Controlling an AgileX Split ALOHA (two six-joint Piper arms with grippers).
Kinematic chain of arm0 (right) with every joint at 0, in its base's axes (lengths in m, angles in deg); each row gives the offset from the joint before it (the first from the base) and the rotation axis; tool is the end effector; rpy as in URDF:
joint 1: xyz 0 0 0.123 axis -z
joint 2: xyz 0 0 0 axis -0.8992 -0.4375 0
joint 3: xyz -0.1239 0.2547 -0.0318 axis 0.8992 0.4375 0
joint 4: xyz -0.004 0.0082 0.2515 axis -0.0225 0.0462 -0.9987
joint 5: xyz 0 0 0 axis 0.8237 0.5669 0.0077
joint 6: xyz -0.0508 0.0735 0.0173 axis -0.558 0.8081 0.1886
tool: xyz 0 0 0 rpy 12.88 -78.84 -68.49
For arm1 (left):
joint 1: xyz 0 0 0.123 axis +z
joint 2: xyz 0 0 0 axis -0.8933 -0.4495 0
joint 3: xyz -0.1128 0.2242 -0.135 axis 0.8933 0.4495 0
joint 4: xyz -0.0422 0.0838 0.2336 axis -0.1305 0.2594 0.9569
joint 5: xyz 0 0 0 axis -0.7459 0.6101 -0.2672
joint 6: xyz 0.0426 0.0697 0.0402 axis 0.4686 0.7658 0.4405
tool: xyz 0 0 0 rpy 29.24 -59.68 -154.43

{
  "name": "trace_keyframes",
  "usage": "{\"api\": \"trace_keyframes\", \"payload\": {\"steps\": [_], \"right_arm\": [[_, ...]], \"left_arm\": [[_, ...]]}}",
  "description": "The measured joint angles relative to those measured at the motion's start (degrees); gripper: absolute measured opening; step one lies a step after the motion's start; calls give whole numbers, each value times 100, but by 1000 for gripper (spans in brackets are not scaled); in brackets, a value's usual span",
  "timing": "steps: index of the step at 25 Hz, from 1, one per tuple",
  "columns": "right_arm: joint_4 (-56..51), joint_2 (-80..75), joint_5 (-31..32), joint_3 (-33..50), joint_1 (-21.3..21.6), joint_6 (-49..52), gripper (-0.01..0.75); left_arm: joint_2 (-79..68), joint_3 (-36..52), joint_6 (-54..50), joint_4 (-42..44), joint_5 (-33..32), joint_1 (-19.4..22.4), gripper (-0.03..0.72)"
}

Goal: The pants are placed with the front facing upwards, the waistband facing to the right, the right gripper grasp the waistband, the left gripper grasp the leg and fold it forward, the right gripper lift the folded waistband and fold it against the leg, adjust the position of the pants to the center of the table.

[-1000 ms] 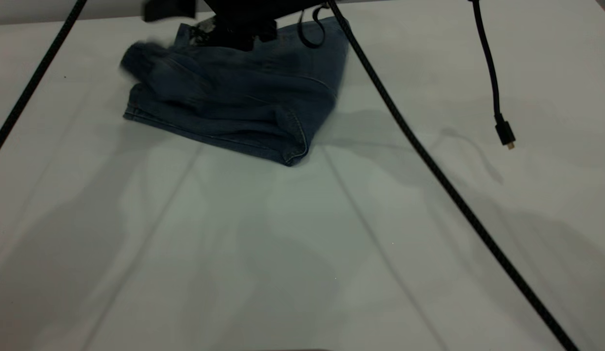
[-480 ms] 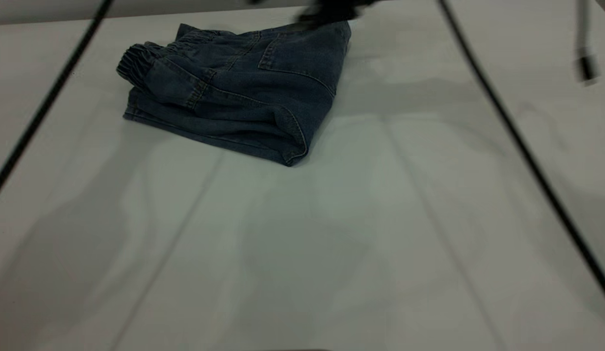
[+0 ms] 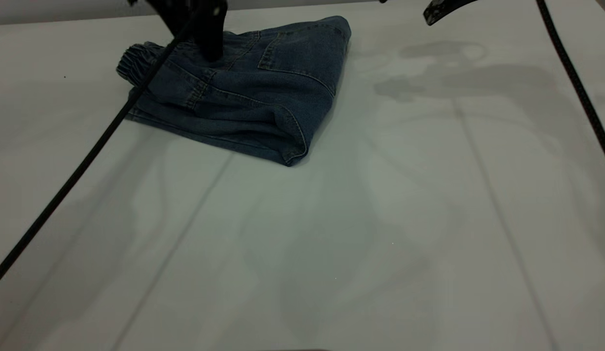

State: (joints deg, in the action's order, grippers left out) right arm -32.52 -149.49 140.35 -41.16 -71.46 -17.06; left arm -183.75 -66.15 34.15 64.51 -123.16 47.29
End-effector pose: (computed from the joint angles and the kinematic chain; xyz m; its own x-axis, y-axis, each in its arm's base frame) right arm 0.4821 0.1140 0.1520 -0.9652 -0.0452 -0.2574 -0.1870 0.8076 0.5593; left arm 0.5073 -0.1492 0.1273 -0.6128 0.7658 -0.1948 0.7666 0.6360 0.0884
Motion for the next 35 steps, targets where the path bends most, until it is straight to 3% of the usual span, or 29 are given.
{"api": "trace_keyframes", "payload": {"steps": [5, 10, 16, 27, 35], "right_arm": [[-5, 0, 28, 0, 0, -4, 559], [0, 0, 91, 0, 0, -49, 559], [0, 0, 106, 0, 0, -116, 558], [0, 0, 159, -38, 162, -141, 558], [0, 0, 184, -38, 289, -161, 558]], "left_arm": [[-259, 64, 1442, -338, 0, 0, 586], [-513, 53, 1668, -427, 0, 0, 586], [-577, -12, 231, -391, 17, -109, 586], [-705, -293, -2341, 15, 12, -839, 586], [-856, -743, -2637, -168, 1, -1001, 586]]}}
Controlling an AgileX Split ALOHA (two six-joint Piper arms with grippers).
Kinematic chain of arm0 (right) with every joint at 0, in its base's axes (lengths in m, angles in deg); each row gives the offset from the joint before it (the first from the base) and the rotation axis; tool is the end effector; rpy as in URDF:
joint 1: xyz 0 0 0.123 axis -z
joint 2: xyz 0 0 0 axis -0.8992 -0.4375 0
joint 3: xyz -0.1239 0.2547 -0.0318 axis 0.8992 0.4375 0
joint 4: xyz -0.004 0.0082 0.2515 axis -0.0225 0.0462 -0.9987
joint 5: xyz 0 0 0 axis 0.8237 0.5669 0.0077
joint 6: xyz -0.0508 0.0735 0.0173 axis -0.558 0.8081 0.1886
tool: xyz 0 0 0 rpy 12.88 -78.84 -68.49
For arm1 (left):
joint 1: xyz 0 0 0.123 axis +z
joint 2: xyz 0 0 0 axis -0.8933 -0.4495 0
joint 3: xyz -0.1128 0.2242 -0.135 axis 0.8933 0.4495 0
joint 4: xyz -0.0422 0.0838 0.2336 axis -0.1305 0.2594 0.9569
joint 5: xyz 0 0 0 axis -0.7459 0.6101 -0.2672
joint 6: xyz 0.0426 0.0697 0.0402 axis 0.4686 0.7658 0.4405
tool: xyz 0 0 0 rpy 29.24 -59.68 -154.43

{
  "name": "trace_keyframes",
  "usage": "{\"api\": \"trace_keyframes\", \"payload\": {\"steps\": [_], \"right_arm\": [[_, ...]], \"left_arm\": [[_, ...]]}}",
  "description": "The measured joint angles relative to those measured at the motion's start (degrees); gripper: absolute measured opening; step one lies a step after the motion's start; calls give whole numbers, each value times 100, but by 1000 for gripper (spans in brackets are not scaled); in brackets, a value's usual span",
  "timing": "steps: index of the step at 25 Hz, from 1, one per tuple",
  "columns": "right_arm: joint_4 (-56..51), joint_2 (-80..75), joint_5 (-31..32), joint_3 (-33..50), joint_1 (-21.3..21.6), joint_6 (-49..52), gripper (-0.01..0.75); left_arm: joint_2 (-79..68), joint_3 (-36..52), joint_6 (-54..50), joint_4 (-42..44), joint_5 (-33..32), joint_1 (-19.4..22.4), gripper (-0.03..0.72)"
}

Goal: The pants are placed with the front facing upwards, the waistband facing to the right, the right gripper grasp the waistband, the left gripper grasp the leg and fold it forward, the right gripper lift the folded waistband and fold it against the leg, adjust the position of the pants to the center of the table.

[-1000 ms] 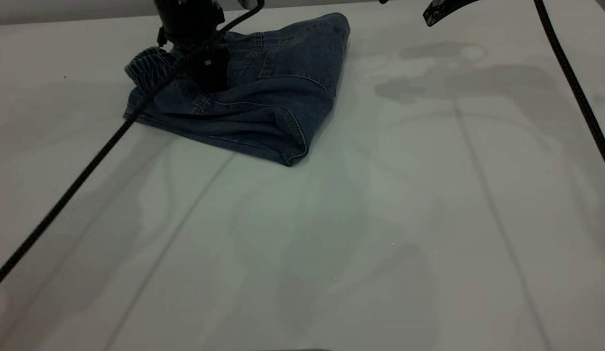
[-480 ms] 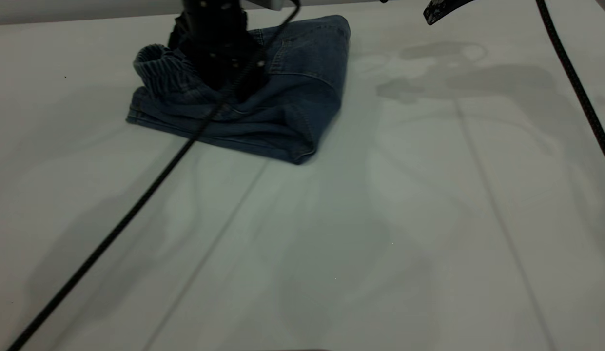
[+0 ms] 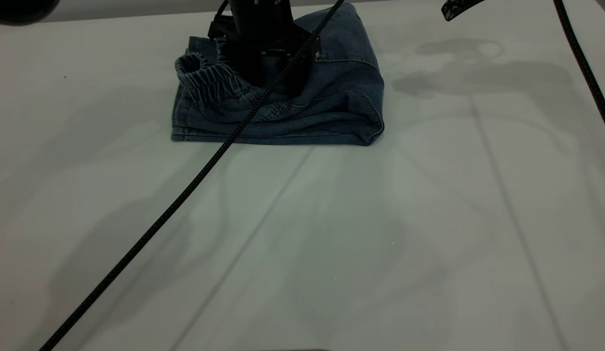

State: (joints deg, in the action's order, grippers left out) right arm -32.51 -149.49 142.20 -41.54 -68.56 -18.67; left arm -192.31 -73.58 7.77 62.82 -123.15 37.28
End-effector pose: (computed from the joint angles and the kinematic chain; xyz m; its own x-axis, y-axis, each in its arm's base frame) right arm 0.4853 0.0903 0.1536 -0.9661 -0.0368 -0.2556 -0.1790 0.8090 0.5599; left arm 0.4838 -0.2428 0.0822 -0.8154 0.5437 -0.1988 0.5609 0.8270 -0.0388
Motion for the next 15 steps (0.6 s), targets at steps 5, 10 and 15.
{"api": "trace_keyframes", "payload": {"steps": [5, 10, 15], "right_arm": [[139, 0, 421, -220, 33, -92, 558], [665, 19, 937, -1214, 96, 243, 558], [976, 383, 1018, -1726, 108, 822, 558]], "left_arm": [[5, -164, -45, 610, 0, -38, 586], [451, -233, -136, 919, 0, -33, 586], [1344, -268, -190, 1347, 0, -33, 586]]}}
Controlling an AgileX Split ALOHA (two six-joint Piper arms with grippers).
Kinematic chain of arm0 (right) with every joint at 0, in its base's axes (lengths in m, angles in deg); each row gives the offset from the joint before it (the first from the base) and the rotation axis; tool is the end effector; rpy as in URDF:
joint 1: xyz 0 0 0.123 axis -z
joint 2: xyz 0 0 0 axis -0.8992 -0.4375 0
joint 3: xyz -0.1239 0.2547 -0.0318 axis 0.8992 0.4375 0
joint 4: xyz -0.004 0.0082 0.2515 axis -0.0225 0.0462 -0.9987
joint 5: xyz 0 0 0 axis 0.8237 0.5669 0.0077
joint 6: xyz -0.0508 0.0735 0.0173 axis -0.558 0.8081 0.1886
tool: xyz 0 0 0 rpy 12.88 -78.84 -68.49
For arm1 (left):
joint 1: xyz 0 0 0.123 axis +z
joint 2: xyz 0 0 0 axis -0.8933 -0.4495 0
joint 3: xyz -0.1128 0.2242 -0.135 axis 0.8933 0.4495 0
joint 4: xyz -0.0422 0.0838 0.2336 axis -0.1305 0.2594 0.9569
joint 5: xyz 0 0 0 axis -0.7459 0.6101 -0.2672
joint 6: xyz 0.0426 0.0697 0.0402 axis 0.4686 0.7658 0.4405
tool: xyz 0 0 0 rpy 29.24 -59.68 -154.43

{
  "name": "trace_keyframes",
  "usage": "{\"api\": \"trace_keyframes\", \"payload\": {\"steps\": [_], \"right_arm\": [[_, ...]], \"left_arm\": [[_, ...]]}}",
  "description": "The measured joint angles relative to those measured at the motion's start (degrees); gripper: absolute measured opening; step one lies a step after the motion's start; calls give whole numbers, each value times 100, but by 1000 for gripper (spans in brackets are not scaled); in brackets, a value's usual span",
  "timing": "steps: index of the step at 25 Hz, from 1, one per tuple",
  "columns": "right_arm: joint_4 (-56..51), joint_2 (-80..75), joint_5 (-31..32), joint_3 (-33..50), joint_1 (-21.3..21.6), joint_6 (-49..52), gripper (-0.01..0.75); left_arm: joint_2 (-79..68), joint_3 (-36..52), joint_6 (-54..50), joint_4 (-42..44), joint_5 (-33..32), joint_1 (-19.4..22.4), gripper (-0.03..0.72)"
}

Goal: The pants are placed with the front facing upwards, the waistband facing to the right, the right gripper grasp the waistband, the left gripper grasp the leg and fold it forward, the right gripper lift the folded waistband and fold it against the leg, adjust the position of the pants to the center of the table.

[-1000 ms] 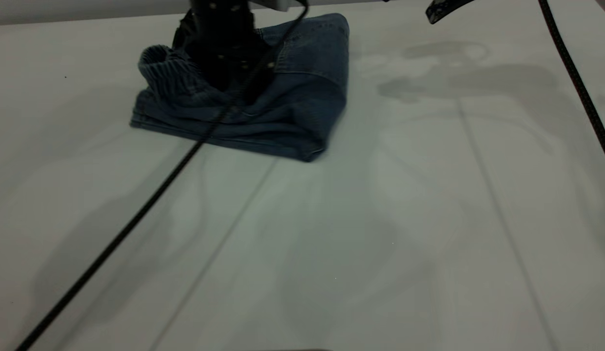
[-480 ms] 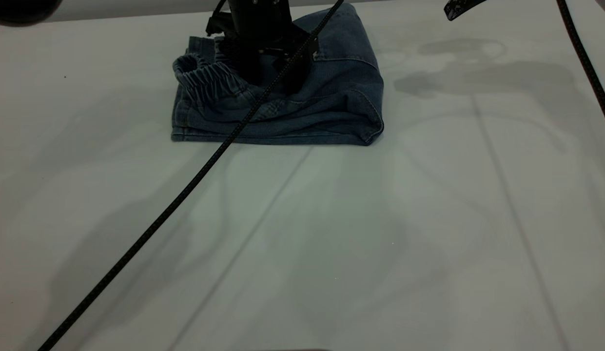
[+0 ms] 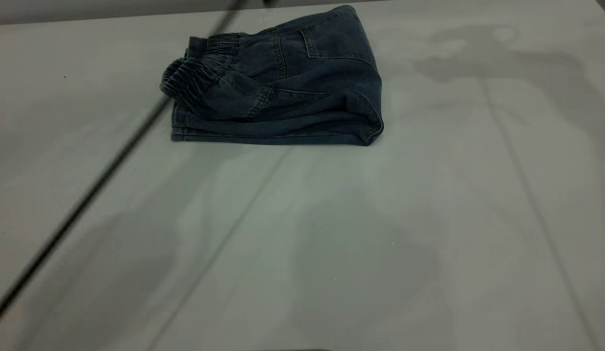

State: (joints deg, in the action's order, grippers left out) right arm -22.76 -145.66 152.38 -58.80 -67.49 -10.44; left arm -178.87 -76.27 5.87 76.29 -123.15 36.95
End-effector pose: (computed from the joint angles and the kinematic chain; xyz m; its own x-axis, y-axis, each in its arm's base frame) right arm 0.4937 0.0743 0.2588 -0.9156 -0.0690 -0.3962 -0.2572 0.8577 0.4451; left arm 0.4883 -0.2265 0.2236 -0.7098 0.5603 -0.4270 0.5205 0.8256 0.2180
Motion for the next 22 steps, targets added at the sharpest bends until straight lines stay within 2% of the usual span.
{"api": "trace_keyframes", "payload": {"steps": [8, 12, 16, 22], "right_arm": [[420, 1390, 122, 0, 0, 448, 558], [486, 2377, 142, 314, 0, 537, 558], [468, 3544, 162, 1217, 0, 557, 558], [463, 5259, 175, 3200, 0, 511, 558]], "left_arm": [[1407, 96, -547, 276, 0, 11, 586], [2389, 793, -631, 276, 0, 11, 586], [3611, 2003, -804, 276, 0, 11, 586], [5639, 4130, -888, 261, 0, 11, 586]]}}
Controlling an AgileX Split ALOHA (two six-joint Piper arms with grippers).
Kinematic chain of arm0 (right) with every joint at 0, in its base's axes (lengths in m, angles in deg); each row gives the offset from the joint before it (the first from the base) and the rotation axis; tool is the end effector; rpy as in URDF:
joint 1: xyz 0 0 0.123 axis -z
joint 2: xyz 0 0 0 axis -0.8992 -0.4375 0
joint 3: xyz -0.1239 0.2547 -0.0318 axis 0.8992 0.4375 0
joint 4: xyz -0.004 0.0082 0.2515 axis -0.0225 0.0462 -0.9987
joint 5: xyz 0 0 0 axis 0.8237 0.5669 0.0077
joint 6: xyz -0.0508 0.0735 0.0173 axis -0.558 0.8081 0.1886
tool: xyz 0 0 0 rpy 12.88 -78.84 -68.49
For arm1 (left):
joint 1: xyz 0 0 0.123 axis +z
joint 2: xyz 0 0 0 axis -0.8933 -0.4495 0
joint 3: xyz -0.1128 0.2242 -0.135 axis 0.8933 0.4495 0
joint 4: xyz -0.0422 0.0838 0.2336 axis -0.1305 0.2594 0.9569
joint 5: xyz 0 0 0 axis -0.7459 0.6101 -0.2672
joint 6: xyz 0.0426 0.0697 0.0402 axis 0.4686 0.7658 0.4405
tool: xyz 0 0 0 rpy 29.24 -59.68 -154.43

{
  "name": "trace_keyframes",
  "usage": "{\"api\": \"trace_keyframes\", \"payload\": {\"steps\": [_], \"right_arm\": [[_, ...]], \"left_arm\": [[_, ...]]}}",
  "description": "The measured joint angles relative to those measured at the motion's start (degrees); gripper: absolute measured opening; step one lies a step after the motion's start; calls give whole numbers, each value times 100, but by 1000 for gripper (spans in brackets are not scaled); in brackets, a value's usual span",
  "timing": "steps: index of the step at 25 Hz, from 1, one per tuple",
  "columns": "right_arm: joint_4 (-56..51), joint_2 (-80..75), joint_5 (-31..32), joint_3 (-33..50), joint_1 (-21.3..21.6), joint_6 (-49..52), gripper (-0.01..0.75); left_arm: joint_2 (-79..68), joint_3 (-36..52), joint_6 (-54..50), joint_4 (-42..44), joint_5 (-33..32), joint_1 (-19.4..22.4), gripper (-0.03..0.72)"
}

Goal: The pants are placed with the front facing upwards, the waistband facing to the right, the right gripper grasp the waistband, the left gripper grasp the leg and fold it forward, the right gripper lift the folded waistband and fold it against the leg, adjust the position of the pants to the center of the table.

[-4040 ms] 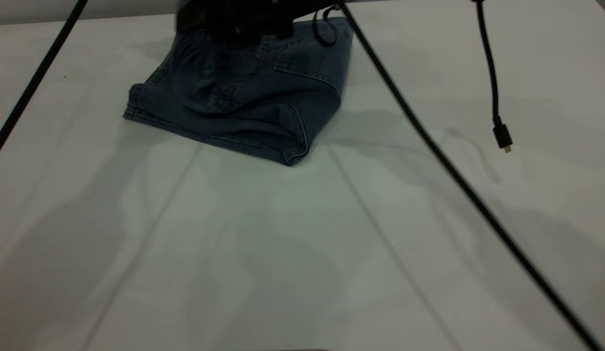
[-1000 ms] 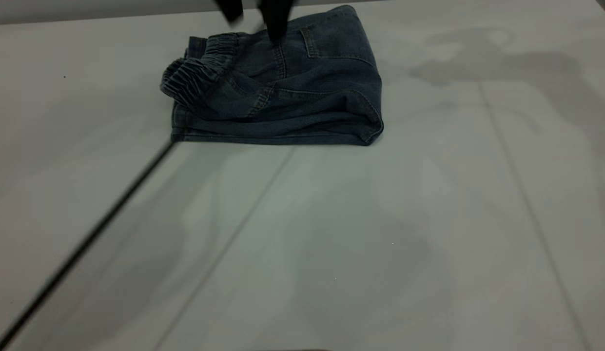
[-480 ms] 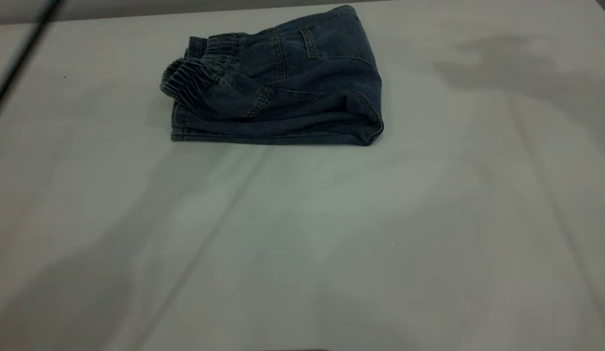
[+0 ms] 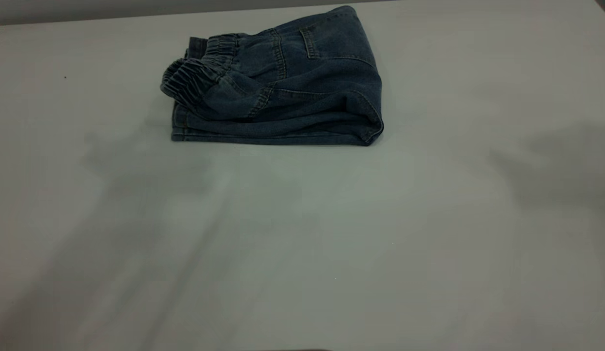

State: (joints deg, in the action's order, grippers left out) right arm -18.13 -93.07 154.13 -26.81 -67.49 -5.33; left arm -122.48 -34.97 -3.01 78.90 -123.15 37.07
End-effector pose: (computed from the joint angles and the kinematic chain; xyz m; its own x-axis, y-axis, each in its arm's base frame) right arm 0.2607 0.0547 0.4547 -0.7649 -0.0237 -0.6437 -0.3139 0.8863 0.3404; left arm 0.2864 -0.1217 0.4453 -0.6414 0.3746 -0.6695 0.3522 0.9191 0.1769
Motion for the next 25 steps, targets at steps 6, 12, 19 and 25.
{"api": "trace_keyframes", "payload": {"steps": [6, 12, 19, 25], "right_arm": [[40, 1517, 6, 1836, 0, -80, 557], [352, 3209, 6, 3117, 0, -134, 557], [821, 5280, 37, 4531, 0, -123, 557], [1252, 6769, 46, 5702, 0, -113, 557]], "left_arm": [[2132, 2386, -15, -201, 0, 0, 586], [4183, 4255, 164, -628, 0, 0, 586], [5960, 5819, 278, -693, 0, 0, 586], [6806, 6556, 360, -861, 0, 0, 586]]}}
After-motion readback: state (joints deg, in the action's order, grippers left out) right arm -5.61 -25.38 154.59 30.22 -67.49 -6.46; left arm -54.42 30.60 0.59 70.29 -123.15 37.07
